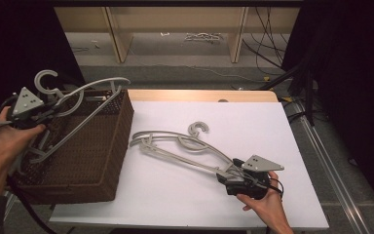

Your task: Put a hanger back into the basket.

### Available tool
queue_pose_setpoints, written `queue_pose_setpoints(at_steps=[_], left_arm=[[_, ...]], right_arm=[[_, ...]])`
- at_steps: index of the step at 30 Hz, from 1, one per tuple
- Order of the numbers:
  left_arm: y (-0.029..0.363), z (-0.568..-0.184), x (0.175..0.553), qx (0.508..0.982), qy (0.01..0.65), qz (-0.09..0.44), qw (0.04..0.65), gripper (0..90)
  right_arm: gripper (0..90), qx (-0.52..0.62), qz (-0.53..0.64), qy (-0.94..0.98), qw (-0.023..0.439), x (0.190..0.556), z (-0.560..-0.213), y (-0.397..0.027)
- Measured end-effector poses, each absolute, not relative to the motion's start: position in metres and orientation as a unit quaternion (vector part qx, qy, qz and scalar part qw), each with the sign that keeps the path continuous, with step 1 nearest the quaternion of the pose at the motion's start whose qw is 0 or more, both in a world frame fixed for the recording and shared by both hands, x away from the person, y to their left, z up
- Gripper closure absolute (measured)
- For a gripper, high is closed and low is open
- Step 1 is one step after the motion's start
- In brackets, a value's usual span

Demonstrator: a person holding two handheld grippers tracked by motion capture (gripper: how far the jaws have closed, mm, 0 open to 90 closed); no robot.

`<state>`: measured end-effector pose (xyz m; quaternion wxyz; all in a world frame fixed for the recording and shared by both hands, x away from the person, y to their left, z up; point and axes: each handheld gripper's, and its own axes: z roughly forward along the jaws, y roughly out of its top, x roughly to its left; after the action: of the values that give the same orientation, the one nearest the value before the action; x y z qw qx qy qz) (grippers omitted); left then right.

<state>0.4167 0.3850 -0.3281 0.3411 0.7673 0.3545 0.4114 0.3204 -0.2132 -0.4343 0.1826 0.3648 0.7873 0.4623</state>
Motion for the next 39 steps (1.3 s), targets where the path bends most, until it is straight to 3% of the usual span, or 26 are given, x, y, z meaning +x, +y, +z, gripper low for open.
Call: queue_pose_setpoints(at_steps=[18, 23, 32, 39], left_arm=[[0.405, -0.37, 0.406, 0.78, 0.382, 0.372, 0.328, 81.2], [0.395, -0.385, 0.417, 0.816, 0.378, 0.342, 0.272, 80.9], [0.389, -0.422, 0.428, 0.835, 0.398, 0.311, 0.218, 80.1], [0.407, -0.425, 0.425, 0.798, 0.461, 0.311, 0.234, 76.2]], right_arm=[[23.1, 0.357, 0.46, 0.792, 0.185, 0.321, -0.437, -0.211], [23.1, 0.355, 0.457, 0.794, 0.186, 0.321, -0.438, -0.21], [23.4, 0.353, 0.452, 0.799, 0.182, 0.32, -0.439, -0.21], [23.6, 0.355, 0.449, 0.799, 0.186, 0.32, -0.438, -0.21]])
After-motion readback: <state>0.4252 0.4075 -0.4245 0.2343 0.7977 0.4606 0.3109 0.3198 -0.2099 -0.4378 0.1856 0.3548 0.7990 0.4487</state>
